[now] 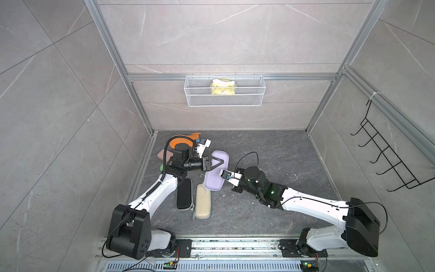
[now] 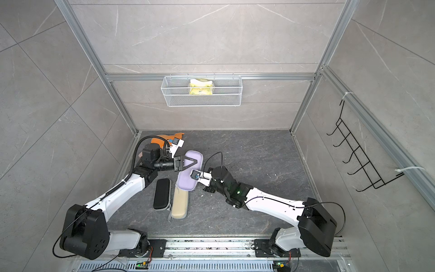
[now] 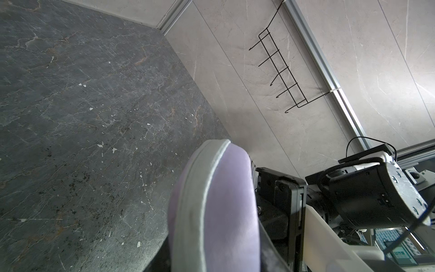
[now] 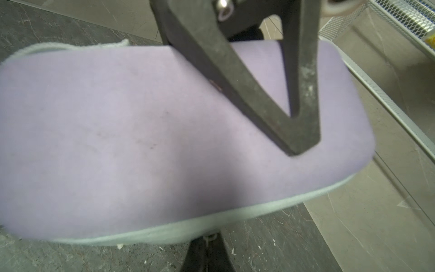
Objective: Put umbrellas into zippered umbrella sleeves
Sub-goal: Zip the zipper on the umbrella sleeve.
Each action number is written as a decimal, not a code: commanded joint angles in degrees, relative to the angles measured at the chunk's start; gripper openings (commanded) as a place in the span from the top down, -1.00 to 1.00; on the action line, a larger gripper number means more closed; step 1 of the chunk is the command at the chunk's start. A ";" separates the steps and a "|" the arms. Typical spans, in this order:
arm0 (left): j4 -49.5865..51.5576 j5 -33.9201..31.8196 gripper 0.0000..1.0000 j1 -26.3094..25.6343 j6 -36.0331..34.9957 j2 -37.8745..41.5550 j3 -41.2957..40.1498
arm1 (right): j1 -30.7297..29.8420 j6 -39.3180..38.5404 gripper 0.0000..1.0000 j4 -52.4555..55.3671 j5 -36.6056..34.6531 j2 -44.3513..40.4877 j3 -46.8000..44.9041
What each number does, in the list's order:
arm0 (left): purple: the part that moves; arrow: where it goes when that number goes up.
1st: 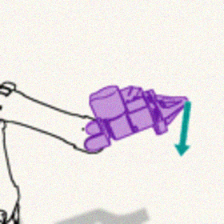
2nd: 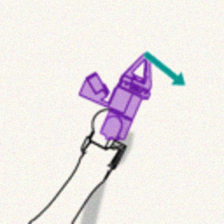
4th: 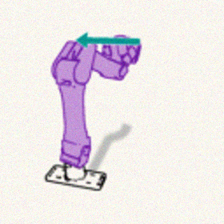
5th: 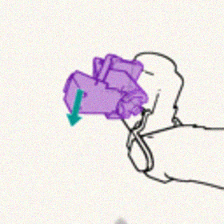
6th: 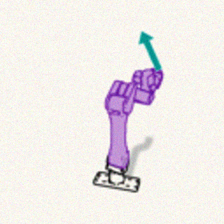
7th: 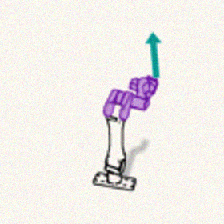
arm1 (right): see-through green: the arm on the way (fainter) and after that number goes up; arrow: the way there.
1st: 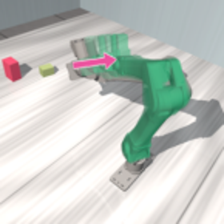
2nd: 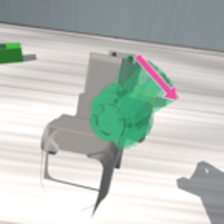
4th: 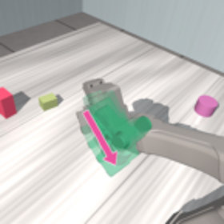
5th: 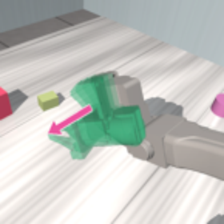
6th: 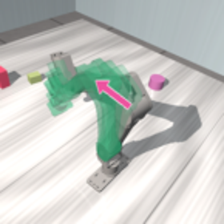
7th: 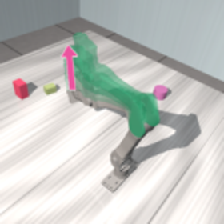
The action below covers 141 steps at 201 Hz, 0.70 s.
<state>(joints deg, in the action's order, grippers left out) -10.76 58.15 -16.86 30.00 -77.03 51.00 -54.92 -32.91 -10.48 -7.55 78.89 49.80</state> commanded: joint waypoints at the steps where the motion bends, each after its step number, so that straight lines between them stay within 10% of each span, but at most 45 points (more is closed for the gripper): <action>1: -5.70 -0.45 1.00 2.07 0.82 3.07 3.13 | -2.09 -3.14 1.00 2.77 0.40 -1.77 -1.69; 141: -23.31 -15.70 1.00 3.76 12.94 3.38 -3.01 | -9.50 9.14 1.00 0.89 7.25 -0.58 -5.66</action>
<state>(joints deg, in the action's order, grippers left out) -19.53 54.00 -15.11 40.18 -76.01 48.42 -62.00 -30.02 -11.92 -7.09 77.49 46.04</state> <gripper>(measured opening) 0.329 0.042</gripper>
